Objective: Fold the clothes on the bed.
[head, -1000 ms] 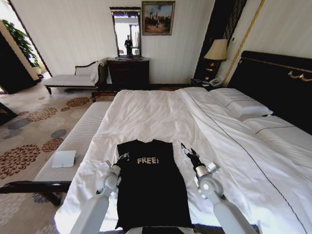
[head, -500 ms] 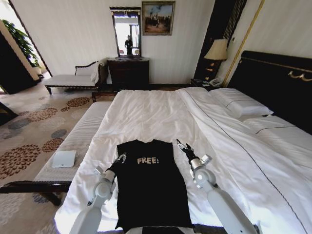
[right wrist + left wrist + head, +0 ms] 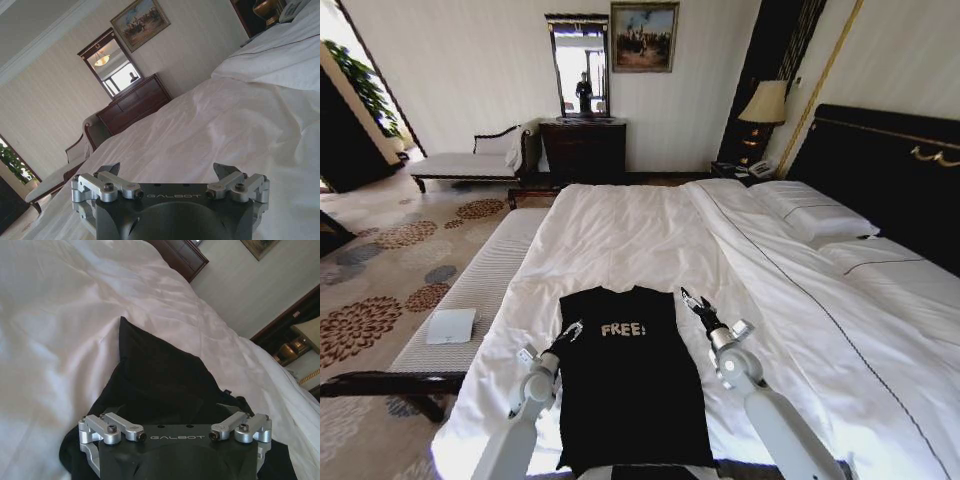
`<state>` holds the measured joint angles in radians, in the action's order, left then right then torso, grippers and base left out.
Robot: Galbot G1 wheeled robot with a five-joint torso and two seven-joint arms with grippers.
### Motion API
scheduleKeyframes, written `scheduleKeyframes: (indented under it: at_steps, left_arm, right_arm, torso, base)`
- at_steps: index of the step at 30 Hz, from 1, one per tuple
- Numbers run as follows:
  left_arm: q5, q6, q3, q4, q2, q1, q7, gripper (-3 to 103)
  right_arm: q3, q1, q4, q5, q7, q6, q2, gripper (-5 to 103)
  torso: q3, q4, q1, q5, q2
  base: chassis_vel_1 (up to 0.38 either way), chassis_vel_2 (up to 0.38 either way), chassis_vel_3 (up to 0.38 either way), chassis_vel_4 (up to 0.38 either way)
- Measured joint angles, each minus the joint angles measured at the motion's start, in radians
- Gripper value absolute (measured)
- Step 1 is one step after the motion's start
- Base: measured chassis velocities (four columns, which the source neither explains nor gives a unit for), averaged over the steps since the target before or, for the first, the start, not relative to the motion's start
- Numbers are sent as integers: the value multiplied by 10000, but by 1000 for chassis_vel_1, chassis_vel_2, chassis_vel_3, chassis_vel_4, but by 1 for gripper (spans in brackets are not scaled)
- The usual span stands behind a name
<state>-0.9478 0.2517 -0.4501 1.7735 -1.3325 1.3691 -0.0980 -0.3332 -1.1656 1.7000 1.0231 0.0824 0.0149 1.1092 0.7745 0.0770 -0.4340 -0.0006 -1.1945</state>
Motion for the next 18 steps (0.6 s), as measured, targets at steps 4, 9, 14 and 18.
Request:
scheduleKeyframes:
  at_steps: [4,9,14,18]
  left_arm:
    - [309,-37,-39,1102,334,1062,164,100]
    - [569,-99,-268,1845,509,1703,319,100]
    - [304,-134,-681,1939,599,1484,133,100]
    - [46,-117,-731,1789,731,1205,17,100]
  right_arm:
    - [71,103,-167,7,63,11,108,100]
    - [408,719,-908,339,93,-99,29,100]
    - [771,1529,-2279,1099,-378,-790,-359,100]
    - [722,1636,-2764,1242,-1051,-1086,-583,100]
  torso:
    - [-1,-2,3,-1,-1]
    - [-1,-1,2,-1,-1]
    - [0,-13,1,0,-1]
    - [1,9,0,-4,-1]
  base:
    - [0,0,0,0]
    - [0,0,0,0]
    - [0,0,0,0]
    - [0,0,0,0]
